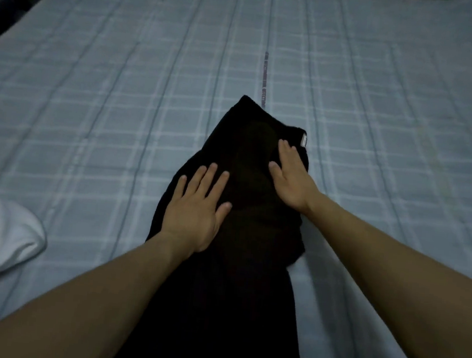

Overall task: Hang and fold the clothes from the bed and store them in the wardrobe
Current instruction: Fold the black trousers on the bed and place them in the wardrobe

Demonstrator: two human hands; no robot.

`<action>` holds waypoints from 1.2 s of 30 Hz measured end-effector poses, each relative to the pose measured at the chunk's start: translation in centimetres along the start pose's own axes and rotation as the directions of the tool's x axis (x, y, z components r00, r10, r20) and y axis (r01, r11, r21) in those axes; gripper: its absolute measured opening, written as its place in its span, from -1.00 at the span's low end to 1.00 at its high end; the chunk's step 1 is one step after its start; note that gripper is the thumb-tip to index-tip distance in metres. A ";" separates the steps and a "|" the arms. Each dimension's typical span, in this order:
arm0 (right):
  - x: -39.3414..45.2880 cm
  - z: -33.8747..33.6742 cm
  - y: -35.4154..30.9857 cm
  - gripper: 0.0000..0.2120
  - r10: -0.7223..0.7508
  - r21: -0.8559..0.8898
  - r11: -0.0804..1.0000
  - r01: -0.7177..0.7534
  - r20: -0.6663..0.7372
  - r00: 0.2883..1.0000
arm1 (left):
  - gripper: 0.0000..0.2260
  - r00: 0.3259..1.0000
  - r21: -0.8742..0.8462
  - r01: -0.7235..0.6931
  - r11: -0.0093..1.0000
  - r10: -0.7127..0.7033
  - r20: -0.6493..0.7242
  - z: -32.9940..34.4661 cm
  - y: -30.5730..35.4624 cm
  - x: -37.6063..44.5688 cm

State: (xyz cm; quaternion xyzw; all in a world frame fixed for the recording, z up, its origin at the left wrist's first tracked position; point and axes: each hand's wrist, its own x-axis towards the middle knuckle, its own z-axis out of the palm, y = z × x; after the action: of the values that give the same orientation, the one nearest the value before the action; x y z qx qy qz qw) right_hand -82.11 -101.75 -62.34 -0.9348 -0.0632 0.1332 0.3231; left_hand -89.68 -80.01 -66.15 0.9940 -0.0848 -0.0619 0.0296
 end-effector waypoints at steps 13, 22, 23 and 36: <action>-33.5 7.7 -1.1 -0.20 0.033 0.063 0.997 -0.037 0.064 0.997 | -0.46 0.983 -0.231 -0.032 0.972 0.073 0.171 -1.8 4.0 -18.2; -47.8 10.8 0.6 -0.37 0.057 0.075 0.995 -0.060 0.039 0.998 | -0.59 0.908 -0.087 -0.418 0.904 0.413 -0.069 -3.4 7.9 -30.6; -49.0 10.8 0.8 -0.38 0.042 0.068 0.997 -0.045 0.044 0.998 | -0.59 0.881 -0.090 -0.472 0.877 0.471 -0.037 -3.6 8.4 -31.4; -61.4 8.8 -0.3 -0.69 0.287 -0.175 0.952 -0.253 0.214 0.934 | -0.64 0.691 0.056 -0.716 0.696 0.694 0.204 -6.3 13.3 -41.1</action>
State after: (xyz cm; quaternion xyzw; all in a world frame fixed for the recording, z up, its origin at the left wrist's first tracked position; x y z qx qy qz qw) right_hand -143.42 -108.89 -56.04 -0.9329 0.0186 0.2818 0.2233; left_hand -131.28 -85.75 -54.12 0.8759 -0.4661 -0.1230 -0.0214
